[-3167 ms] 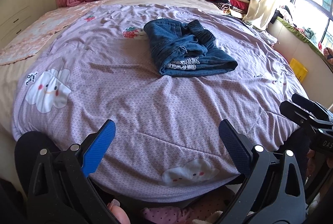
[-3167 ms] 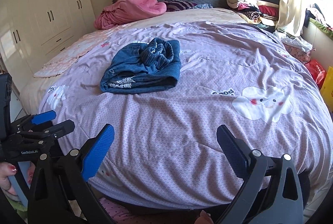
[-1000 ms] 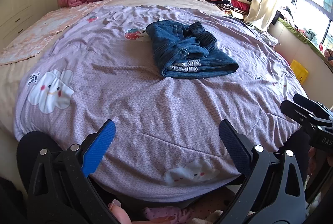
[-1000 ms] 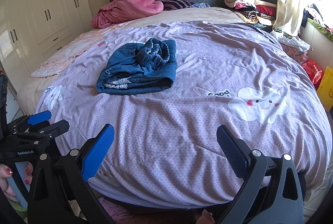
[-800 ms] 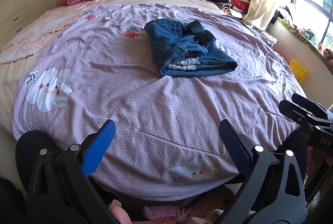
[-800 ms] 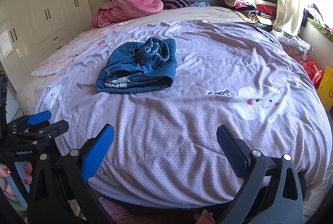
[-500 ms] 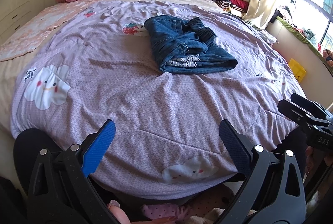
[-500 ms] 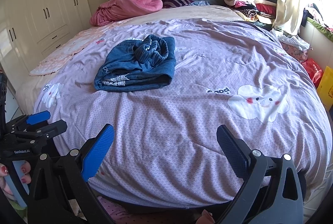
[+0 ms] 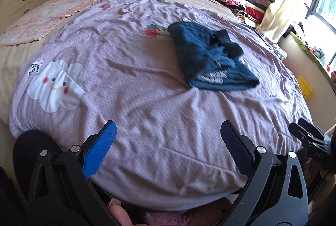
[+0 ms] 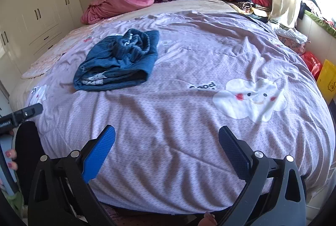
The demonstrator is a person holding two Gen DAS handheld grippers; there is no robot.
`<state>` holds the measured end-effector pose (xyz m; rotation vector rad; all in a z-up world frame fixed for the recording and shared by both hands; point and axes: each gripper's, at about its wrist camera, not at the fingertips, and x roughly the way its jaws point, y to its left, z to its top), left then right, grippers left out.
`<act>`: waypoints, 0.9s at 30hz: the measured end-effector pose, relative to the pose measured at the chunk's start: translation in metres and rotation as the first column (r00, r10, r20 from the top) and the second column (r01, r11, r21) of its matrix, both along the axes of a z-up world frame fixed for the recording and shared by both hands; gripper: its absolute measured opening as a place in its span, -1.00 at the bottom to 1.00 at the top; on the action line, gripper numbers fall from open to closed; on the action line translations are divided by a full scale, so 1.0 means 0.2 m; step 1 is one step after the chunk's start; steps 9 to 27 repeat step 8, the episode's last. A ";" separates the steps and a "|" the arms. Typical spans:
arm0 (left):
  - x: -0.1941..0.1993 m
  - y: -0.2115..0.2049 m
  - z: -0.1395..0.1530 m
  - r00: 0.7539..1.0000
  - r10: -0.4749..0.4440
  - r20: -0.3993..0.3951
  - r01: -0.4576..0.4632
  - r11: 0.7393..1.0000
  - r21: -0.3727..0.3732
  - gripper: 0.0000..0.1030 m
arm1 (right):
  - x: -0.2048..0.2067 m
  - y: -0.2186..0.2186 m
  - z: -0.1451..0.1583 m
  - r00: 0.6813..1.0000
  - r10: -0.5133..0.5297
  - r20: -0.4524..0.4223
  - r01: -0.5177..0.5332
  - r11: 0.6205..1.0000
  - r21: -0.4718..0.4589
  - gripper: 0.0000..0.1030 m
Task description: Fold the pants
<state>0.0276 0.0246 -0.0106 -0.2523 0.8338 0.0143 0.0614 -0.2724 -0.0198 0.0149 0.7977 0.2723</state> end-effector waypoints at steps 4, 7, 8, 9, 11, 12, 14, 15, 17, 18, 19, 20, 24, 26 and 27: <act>0.29 0.34 -0.04 0.987 0.155 -0.035 -0.153 0.986 0.060 0.81 | 0.24 -0.25 -0.01 0.993 -0.116 -0.004 0.116 0.993 -0.026 0.91; 0.58 0.61 -0.10 0.960 0.269 -0.079 -0.254 0.953 0.167 0.81 | 0.53 -0.50 -0.01 0.970 -0.243 -0.003 0.241 0.963 -0.119 0.91; 0.65 0.68 -0.12 0.953 0.289 -0.088 -0.270 0.945 0.183 0.81 | 0.64 -0.60 -0.02 0.955 -0.296 0.001 0.293 0.944 -0.152 0.91; 0.65 0.68 -0.12 0.953 0.289 -0.088 -0.270 0.945 0.183 0.81 | 0.64 -0.60 -0.02 0.955 -0.296 0.001 0.293 0.944 -0.152 0.91; 0.65 0.68 -0.12 0.953 0.289 -0.088 -0.270 0.945 0.183 0.81 | 0.64 -0.60 -0.02 0.955 -0.296 0.001 0.293 0.944 -0.152 0.91; 0.65 0.68 -0.12 0.953 0.289 -0.088 -0.270 0.945 0.183 0.81 | 0.64 -0.60 -0.02 0.955 -0.296 0.001 0.293 0.944 -0.152 0.91; 0.65 0.68 -0.12 0.953 0.289 -0.088 -0.270 0.945 0.183 0.81 | 0.64 -0.60 -0.02 0.955 -0.296 0.001 0.293 0.944 -0.152 0.91; 0.65 0.68 -0.12 0.953 0.289 -0.088 -0.270 0.945 0.183 0.81 | 0.64 -0.60 -0.02 0.955 -0.296 0.001 0.293 0.944 -0.152 0.91; 0.65 0.68 -0.12 0.953 0.289 -0.088 -0.270 0.945 0.183 0.81 | 0.64 -0.60 -0.02 0.955 -0.296 0.001 0.293 0.944 -0.152 0.91; 0.65 0.68 -0.12 0.953 0.289 -0.088 -0.270 0.945 0.183 0.81 | 0.64 -0.60 -0.02 0.955 -0.296 0.001 0.293 0.944 -0.152 0.91; 0.65 0.68 -0.12 0.953 0.289 -0.088 -0.270 0.945 0.183 0.81 | 0.64 -0.60 -0.02 0.955 -0.296 0.001 0.293 0.944 -0.152 0.91; 0.65 0.68 -0.12 0.953 0.289 -0.088 -0.270 0.945 0.183 0.81 | 0.64 -0.60 -0.02 0.955 -0.296 0.001 0.293 0.944 -0.152 0.91; 0.65 0.68 -0.12 0.953 0.289 -0.088 -0.270 0.945 0.183 0.81 | 0.64 -0.60 -0.02 0.955 -0.296 0.001 0.293 0.944 -0.152 0.91; 0.65 0.68 -0.12 0.953 0.289 -0.088 -0.270 0.945 0.183 0.81 | 0.64 -0.60 -0.02 0.955 -0.296 0.001 0.293 0.944 -0.152 0.91; 0.65 0.68 -0.12 0.953 0.289 -0.088 -0.270 0.945 0.183 0.81 | 0.64 -0.60 -0.02 0.955 -0.296 0.001 0.293 0.944 -0.152 0.91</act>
